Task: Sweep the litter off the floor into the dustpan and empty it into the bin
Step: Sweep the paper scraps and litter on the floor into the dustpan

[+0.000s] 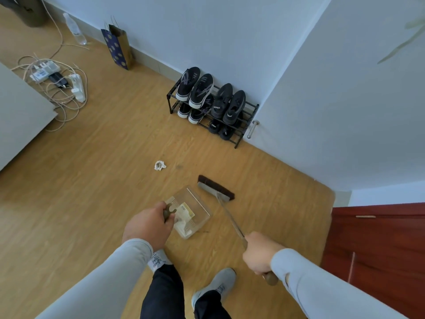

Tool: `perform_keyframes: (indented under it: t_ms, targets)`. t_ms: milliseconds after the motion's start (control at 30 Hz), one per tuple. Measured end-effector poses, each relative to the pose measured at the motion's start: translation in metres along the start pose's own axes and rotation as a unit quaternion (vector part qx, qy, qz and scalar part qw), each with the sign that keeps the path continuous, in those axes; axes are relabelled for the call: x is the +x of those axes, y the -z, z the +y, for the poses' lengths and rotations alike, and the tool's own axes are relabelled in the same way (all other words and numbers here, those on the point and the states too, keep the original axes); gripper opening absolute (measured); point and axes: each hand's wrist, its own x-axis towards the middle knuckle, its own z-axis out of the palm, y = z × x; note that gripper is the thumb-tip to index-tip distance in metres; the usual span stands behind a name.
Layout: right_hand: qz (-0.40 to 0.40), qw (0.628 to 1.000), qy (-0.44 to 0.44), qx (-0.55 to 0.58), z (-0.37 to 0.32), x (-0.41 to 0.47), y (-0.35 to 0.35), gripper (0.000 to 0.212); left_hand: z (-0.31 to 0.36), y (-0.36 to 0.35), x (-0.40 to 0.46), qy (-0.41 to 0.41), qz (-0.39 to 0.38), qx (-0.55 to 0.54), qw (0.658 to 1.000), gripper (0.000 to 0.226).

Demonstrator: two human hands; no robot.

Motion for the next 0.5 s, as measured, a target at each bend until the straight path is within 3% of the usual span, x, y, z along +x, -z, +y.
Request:
perform_keyframes:
  t_ms: [100, 200, 500]
  targets:
    - [-0.040, 0.999, 0.013, -0.032, 0.017, -0.014, 0.018, 0.057, 0.002, 0.001, 0.000, -0.003, -0.001, -0.001, 1.000, 0.021]
    - [-0.057, 0.996, 0.028, 0.070, 0.037, -0.030, 0.047, 0.074, 0.002, 0.002, 0.001, -0.006, -0.004, -0.007, 1.000, 0.021]
    - [-0.018, 0.971, 0.008, 0.238, 0.059, -0.072, 0.072, 0.070, -0.011, 0.012, 0.000, -0.017, -0.026, -0.027, 0.999, 0.018]
